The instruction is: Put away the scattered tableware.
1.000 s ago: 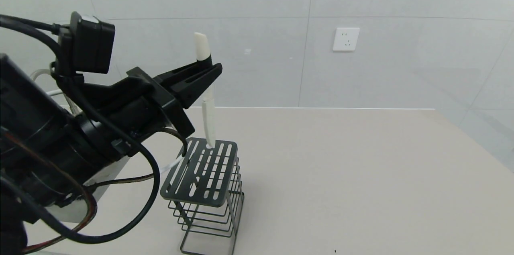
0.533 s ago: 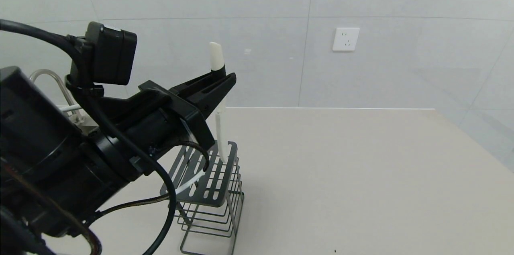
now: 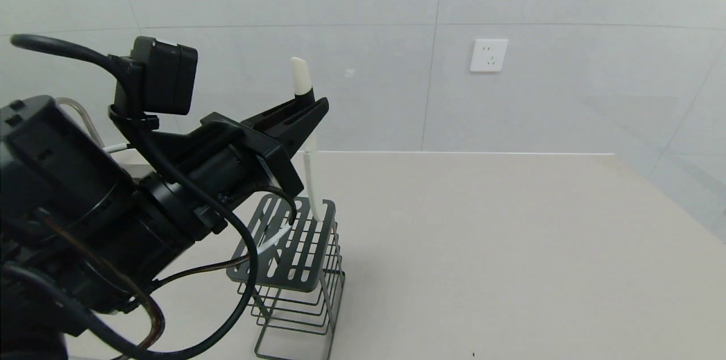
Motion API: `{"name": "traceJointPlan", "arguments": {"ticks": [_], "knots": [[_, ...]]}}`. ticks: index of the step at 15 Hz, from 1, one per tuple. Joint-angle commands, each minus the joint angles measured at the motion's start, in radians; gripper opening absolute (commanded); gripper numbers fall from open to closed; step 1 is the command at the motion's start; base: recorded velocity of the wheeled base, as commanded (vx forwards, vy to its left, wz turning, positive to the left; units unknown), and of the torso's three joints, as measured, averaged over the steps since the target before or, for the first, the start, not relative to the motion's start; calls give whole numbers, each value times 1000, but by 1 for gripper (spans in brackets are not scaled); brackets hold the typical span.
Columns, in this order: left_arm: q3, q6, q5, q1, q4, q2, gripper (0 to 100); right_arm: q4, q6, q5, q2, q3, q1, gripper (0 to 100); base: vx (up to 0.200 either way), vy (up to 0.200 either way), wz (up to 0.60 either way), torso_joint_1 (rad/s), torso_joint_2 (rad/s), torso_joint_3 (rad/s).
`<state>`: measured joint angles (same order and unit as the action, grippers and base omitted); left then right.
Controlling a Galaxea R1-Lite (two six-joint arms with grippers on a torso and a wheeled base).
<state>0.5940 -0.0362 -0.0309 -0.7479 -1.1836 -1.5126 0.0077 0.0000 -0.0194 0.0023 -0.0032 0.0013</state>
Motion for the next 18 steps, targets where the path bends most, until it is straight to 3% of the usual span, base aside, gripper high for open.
{"name": "traceJointPlan", "arguments": {"ticks": [1, 6, 9, 18], "knots": [[0, 2, 2, 8, -5, -24, 0, 0, 0, -1, 1, 0, 0, 100, 0, 0, 0, 0, 0, 0], [4, 2, 6, 58, -14, -46, 0, 0, 0, -1, 1, 0, 0, 100, 0, 0, 0, 0, 0, 0], [7, 12, 58, 58, -37, -63, 0, 0, 0, -1, 1, 0, 0, 100, 0, 0, 0, 0, 0, 0], [-3, 12, 58, 67, -37, -83, 0, 0, 2, -1, 1, 0, 0, 100, 0, 0, 0, 0, 0, 0]]}}
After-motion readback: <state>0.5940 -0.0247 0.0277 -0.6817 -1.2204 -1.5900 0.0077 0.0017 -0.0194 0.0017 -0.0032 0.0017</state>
